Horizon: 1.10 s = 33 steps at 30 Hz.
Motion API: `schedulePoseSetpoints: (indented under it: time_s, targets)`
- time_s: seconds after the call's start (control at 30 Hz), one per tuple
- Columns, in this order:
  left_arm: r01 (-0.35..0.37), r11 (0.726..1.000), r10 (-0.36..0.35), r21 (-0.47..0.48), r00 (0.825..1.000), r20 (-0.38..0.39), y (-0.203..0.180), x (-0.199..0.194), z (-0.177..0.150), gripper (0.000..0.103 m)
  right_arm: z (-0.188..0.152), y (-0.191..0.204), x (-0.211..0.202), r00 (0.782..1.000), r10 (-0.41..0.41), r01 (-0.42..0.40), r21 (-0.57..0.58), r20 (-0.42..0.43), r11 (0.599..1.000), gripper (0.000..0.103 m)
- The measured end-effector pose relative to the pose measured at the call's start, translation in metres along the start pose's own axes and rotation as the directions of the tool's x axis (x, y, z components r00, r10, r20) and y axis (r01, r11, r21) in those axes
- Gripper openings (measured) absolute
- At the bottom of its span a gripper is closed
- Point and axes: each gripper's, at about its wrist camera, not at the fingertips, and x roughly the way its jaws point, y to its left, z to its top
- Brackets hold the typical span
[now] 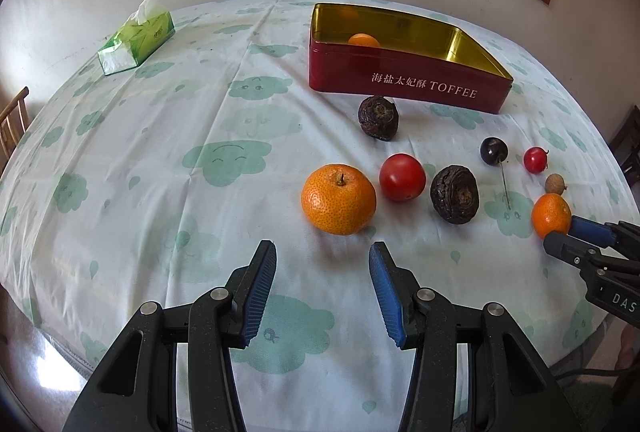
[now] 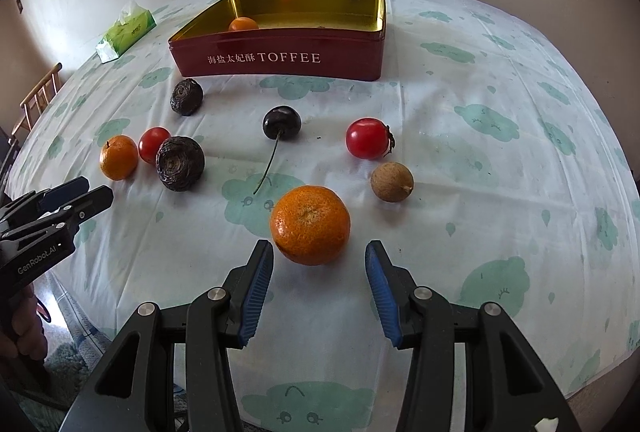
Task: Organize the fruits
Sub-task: 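Close the left tool on the mandarin while the right tool grasps another orange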
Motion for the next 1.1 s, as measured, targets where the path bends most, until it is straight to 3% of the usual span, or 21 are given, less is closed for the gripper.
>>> schedulePoseSetpoints:
  time_s: [0.67, 1.1]
  targets:
    - [-0.013, 1.000, 0.012, 0.028, 1.000, 0.006, -0.010, 0.019, 0.022, 0.050, 0.010, -0.001, 0.014, 1.000, 0.010, -0.010, 0.009, -0.012, 1.000, 0.045]
    - [-0.009, 0.999, 0.009, 0.039, 1.000, 0.002, -0.013, 0.026, 0.021, 0.049, 0.010, 0.002, 0.013, 1.000, 0.015, -0.015, 0.003, -0.008, 1.000, 0.040]
